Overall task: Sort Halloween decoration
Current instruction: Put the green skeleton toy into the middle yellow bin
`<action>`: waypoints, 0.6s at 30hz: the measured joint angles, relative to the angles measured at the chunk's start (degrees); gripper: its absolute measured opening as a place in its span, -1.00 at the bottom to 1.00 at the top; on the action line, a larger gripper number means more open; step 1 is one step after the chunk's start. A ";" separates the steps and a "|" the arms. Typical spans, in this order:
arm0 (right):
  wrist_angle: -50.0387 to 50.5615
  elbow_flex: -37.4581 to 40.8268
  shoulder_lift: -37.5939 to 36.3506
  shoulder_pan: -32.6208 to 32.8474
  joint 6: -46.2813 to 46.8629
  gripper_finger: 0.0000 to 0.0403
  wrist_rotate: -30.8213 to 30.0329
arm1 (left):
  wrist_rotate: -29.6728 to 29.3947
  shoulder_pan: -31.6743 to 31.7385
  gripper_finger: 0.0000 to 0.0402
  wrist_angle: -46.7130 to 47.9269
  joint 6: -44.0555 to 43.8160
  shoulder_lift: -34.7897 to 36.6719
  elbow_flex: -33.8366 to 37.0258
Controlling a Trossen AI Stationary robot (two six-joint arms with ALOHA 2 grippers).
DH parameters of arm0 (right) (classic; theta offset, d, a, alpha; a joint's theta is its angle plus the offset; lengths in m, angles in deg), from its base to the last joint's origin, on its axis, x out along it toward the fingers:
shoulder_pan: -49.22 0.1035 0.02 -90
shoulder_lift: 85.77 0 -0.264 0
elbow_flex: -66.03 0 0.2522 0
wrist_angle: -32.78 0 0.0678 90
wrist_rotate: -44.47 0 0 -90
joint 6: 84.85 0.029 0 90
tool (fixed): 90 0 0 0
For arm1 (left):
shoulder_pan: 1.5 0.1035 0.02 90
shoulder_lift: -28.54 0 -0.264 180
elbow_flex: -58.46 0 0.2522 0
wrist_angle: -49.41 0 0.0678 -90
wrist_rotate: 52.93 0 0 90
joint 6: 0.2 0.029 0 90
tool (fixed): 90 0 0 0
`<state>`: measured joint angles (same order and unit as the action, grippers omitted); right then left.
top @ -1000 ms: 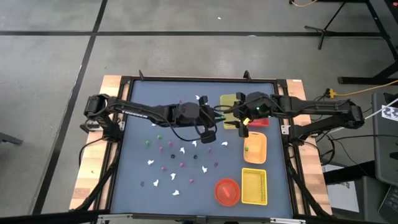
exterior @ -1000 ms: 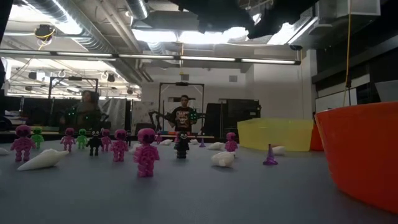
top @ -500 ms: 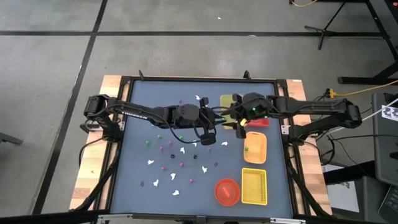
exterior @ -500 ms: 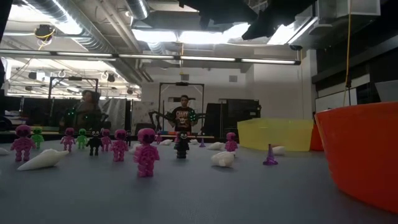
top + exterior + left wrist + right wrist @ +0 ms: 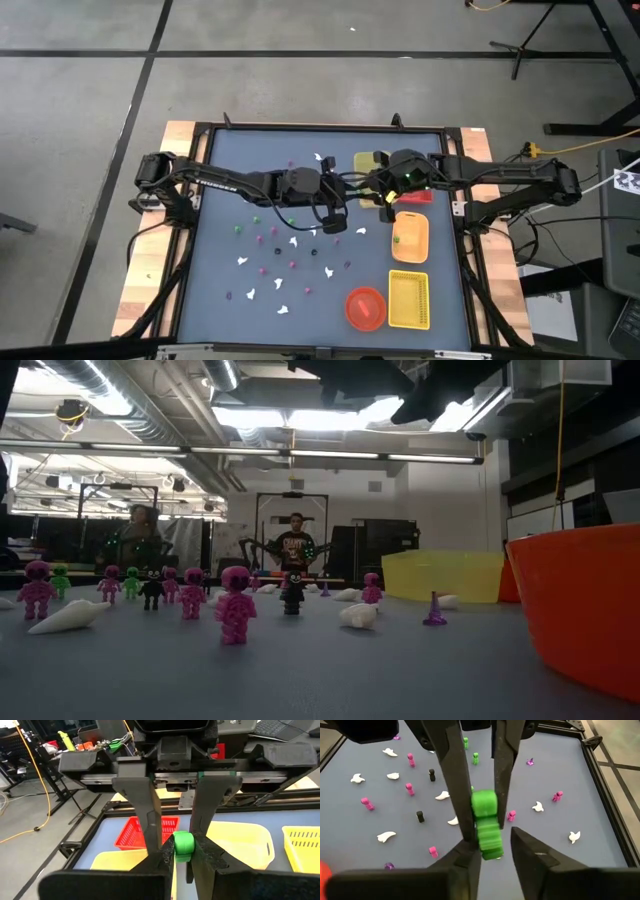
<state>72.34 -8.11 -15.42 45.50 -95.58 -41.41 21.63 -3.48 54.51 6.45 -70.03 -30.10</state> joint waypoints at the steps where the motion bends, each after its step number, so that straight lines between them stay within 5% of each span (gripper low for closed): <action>1: 0.01 0.00 0.00 0.00 -0.01 -0.59 0.00 | 0.00 0.00 -0.86 0.00 -0.01 0.00 0.00; 10: 0.11 0.00 0.00 0.00 -0.04 -0.86 0.02 | -0.04 0.02 -0.86 -0.02 -0.07 0.00 0.00; 18: 0.11 0.00 0.00 0.00 -0.04 -0.86 0.01 | -0.09 0.02 -0.86 0.00 -0.09 0.00 0.00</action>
<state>72.45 -8.11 -15.42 45.50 -95.61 -41.40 21.54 -3.45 54.50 6.37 -70.03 -30.10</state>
